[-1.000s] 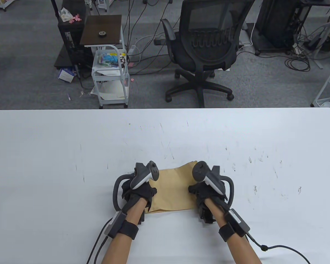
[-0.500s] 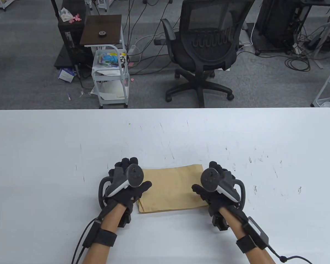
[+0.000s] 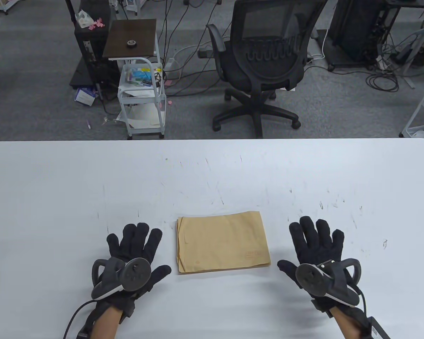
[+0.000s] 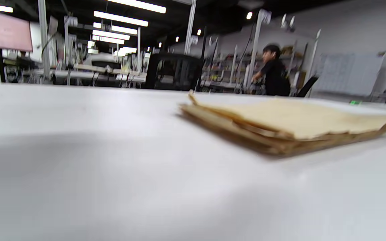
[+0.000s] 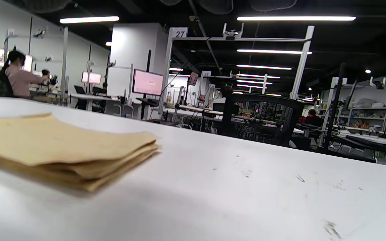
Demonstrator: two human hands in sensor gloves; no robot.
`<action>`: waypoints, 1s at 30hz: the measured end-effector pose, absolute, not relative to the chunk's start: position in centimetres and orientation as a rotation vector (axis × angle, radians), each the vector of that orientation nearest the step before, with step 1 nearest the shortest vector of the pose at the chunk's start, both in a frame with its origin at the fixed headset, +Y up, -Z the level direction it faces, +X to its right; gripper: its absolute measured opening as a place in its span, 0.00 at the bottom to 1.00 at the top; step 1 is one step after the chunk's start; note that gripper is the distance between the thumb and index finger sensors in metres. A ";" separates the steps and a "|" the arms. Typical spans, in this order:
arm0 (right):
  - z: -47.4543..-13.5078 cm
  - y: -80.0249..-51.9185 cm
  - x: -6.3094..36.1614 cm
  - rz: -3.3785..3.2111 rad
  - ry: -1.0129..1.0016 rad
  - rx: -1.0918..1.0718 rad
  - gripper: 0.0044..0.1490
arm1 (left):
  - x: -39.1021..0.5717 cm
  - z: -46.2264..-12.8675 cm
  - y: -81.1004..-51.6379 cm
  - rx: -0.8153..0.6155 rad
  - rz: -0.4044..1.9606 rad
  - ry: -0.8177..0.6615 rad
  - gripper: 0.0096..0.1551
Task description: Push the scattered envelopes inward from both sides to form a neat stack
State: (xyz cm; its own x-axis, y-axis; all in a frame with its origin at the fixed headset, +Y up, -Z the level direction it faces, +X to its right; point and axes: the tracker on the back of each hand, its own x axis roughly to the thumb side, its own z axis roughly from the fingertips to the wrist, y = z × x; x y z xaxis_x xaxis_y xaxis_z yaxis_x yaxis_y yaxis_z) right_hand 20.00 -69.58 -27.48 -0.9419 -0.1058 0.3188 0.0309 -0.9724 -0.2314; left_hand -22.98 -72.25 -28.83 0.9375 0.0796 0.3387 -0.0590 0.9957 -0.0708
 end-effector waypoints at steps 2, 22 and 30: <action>-27.7 -69.8 19.7 -2.988 0.269 -0.501 0.63 | -23.0 -29.1 -72.7 -0.061 0.034 -0.336 0.58; -28.1 -71.1 19.7 -2.994 0.158 -0.525 0.62 | -22.4 -30.0 -74.9 -0.220 -0.001 -0.320 0.59; -28.1 -71.5 19.2 -2.979 0.129 -0.547 0.62 | -22.7 -30.0 -75.0 -0.244 -0.003 -0.306 0.59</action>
State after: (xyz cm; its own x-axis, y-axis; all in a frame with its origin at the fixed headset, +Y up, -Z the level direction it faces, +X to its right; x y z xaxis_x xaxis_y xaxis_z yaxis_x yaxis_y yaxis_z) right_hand 19.16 -71.46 -28.06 -0.9289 -0.1232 0.3491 0.0925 -0.9903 -0.1034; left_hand -22.72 -74.97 -29.97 0.9536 0.0339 0.2990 0.0400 0.9706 -0.2375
